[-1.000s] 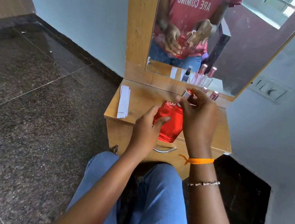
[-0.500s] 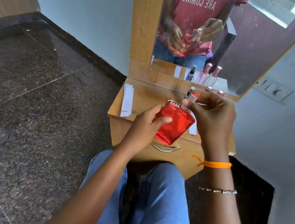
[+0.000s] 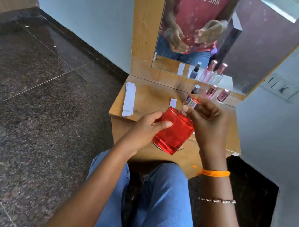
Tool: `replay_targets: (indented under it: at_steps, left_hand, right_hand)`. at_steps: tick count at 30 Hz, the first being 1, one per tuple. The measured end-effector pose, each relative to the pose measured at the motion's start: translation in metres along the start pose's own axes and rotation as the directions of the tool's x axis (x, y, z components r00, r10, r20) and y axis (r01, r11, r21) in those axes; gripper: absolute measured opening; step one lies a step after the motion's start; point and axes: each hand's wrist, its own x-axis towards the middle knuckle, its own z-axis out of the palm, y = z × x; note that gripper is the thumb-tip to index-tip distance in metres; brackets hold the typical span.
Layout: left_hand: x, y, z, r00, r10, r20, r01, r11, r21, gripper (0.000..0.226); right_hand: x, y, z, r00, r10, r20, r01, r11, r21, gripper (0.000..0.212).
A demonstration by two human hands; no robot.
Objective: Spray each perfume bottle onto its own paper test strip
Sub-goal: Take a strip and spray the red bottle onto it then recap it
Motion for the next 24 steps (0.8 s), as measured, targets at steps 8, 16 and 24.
replay_targets:
  at_steps: [8, 16, 24]
  left_hand:
    - [0.007, -0.002, -0.005, 0.999, -0.035, -0.024, 0.033, 0.996, -0.088, 0.025]
    - [0.017, -0.002, 0.007, 0.920, 0.165, -0.355, -0.047, 0.947, 0.318, 0.021]
    - [0.015, -0.028, 0.012, 0.941, 0.318, -0.116, -0.084, 0.552, 0.829, 0.036]
  right_hand:
    - [-0.011, 0.007, -0.016, 0.945, 0.098, 0.311, -0.032, 0.978, -0.208, 0.037]
    - [0.002, 0.006, -0.006, 0.999, -0.039, -0.032, 0.027, 0.950, -0.311, 0.039]
    - [0.039, 0.005, 0.029, 0.930, -0.262, -0.259, 0.113, 0.871, -0.477, 0.031]
